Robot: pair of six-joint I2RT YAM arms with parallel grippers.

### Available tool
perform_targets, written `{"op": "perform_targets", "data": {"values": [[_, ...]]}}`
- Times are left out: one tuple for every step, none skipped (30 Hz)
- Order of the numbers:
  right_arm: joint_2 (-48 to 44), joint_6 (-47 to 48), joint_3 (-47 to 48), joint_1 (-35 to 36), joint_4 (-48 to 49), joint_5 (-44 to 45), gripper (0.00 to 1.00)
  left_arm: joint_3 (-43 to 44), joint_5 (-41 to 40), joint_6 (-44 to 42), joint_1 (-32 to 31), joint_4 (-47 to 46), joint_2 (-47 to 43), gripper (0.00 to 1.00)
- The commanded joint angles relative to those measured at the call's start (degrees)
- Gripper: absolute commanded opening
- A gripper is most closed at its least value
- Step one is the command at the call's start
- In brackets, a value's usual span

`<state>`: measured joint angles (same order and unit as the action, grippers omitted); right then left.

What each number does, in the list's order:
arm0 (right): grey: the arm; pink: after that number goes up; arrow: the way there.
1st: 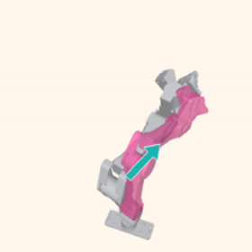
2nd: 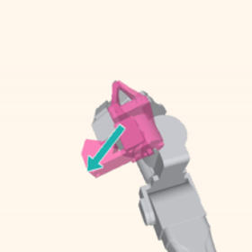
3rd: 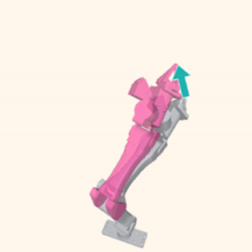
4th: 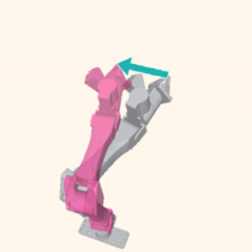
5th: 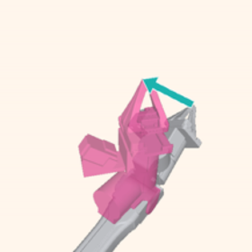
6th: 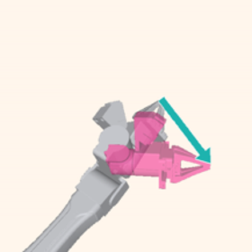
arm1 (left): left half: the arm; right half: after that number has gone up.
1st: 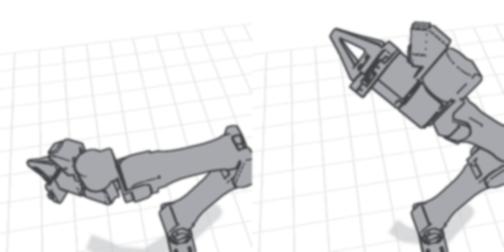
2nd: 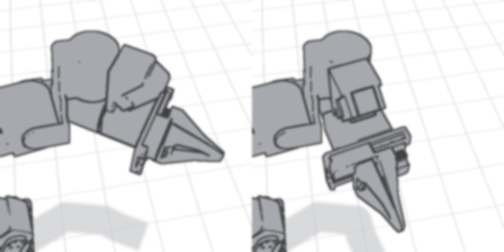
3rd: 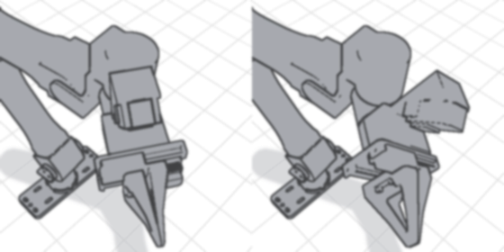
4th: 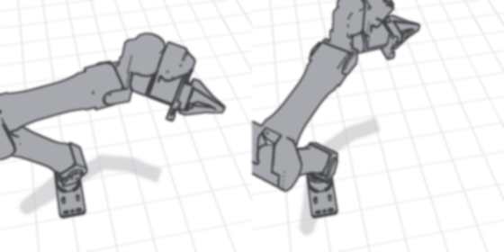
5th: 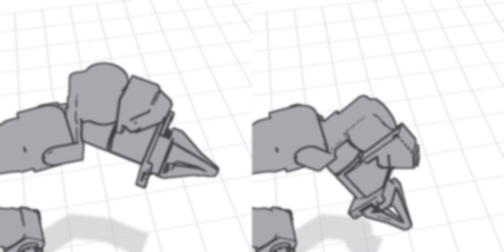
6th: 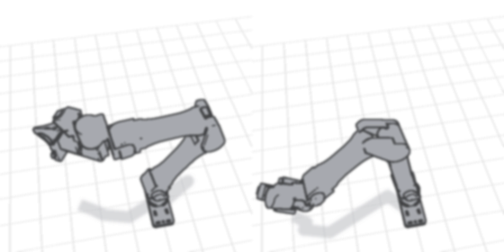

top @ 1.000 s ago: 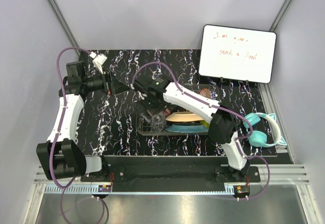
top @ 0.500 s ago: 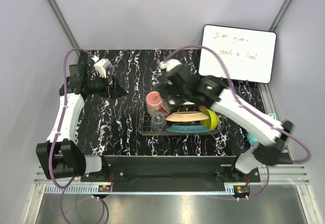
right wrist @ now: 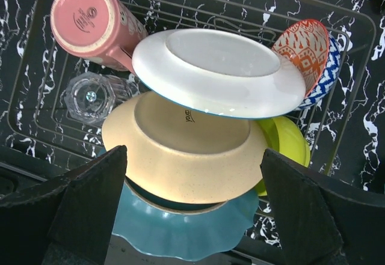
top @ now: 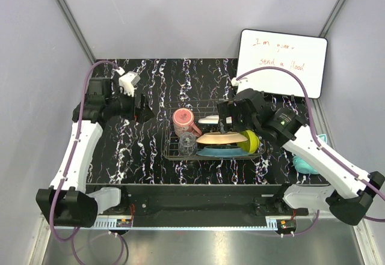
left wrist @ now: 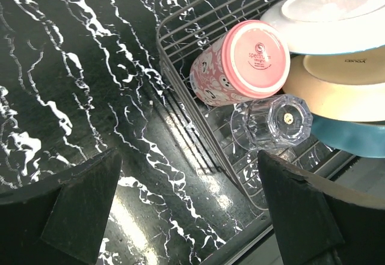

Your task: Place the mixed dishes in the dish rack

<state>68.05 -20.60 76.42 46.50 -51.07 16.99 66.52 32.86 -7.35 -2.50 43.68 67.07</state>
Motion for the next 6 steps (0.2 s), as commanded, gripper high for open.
{"op": "perform_targets", "data": {"values": [[-0.37,-1.29,1.45,0.26,3.78,0.94,0.99,1.07,-3.68,2.26,-1.19,-1.06,-2.64,0.99],[-0.46,-0.94,1.71,0.26,3.87,1.02,1.00,0.89,-3.68,2.34,-1.19,-1.05,-2.82,0.99],[-0.72,-0.85,1.80,0.26,4.13,1.02,1.00,0.72,-3.86,2.61,-1.19,-0.97,-2.91,0.99],[-0.81,-0.76,2.23,0.26,4.14,0.94,0.99,0.11,-3.94,2.61,-1.28,-0.79,-3.17,0.99],[-1.08,-0.24,2.33,0.26,4.31,1.02,1.00,-0.25,-4.12,2.52,-1.28,-0.88,-3.43,0.99],[-1.60,0.12,1.98,0.34,5.01,1.02,1.00,-0.95,-4.30,2.43,-1.28,-1.05,-3.70,0.99]]}}
